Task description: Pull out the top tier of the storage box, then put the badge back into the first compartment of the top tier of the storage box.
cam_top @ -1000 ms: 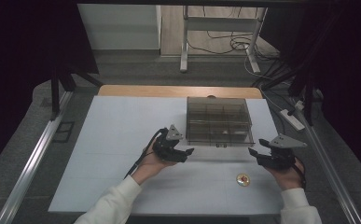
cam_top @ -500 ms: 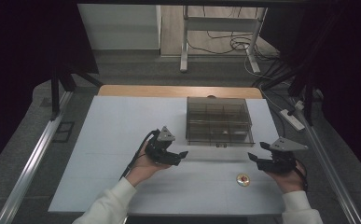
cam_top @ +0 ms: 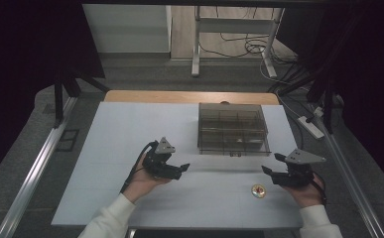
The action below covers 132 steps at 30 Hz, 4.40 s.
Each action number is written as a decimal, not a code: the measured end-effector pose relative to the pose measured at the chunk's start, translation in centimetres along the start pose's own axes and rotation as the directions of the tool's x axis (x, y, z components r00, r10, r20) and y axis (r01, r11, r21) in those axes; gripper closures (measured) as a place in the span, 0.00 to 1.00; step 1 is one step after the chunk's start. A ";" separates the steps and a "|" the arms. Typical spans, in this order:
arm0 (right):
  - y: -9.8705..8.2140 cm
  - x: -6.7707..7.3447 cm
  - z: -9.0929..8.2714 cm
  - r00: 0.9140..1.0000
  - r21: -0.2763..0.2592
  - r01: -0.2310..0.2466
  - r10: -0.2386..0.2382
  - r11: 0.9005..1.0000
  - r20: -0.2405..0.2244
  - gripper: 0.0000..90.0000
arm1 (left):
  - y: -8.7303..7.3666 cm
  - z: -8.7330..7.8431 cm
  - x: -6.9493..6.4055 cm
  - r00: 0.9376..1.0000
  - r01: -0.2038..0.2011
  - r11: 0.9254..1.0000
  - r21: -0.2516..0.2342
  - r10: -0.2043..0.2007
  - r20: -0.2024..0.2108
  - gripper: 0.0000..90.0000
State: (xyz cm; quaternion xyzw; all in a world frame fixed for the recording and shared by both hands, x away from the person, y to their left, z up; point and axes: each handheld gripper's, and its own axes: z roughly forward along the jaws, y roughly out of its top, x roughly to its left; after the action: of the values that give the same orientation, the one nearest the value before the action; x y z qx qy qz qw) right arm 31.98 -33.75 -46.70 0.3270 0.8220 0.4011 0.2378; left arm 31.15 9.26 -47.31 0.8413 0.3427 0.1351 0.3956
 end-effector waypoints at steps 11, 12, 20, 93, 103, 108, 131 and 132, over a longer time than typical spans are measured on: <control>-0.6 0.3 -0.4 1.000 -0.014 -0.002 0.002 1.000 0.010 0.35 | -3.8 -2.6 0.7 0.997 0.064 0.998 -0.010 -0.065 -0.030 0.21; -0.6 0.3 -0.4 1.000 -0.016 -0.001 0.001 1.000 0.013 0.35 | -4.3 -3.0 0.9 0.997 0.074 0.997 -0.013 -0.075 -0.036 0.21; -0.8 0.6 -0.6 1.000 -0.008 0.003 -0.003 1.000 0.010 0.34 | -7.0 -4.7 2.0 0.986 0.157 0.987 -0.033 -0.158 -0.044 0.22; -1.2 3.8 3.7 0.974 0.456 0.141 -0.042 0.879 -0.221 0.25 | -8.7 -4.3 2.5 0.980 0.198 0.980 0.005 -0.198 -0.028 0.18; -0.8 3.8 3.4 0.968 0.465 0.172 -0.063 0.868 -0.242 0.51 | -8.7 -4.3 2.4 0.981 0.193 0.981 0.004 -0.193 -0.029 0.18; -0.8 3.8 3.4 0.969 0.467 0.170 -0.061 0.868 -0.240 0.51 | -8.7 -4.4 2.3 0.981 0.191 0.982 0.004 -0.191 -0.028 0.18; -0.6 3.2 3.0 0.975 0.396 0.126 -0.039 0.909 -0.221 0.52 | -8.8 -4.2 2.4 0.981 0.191 0.982 0.008 -0.190 -0.030 0.19; -0.6 3.2 3.0 0.975 0.393 0.125 -0.038 0.911 -0.220 0.52 | -8.8 -4.2 2.4 0.981 0.191 0.982 0.008 -0.190 -0.030 0.19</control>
State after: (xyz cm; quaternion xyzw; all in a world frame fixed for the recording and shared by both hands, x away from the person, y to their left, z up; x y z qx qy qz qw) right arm 31.58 -30.20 -49.31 0.2906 0.9203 0.2441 0.0945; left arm 26.65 17.29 -51.29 0.8047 0.4280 0.1069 0.3973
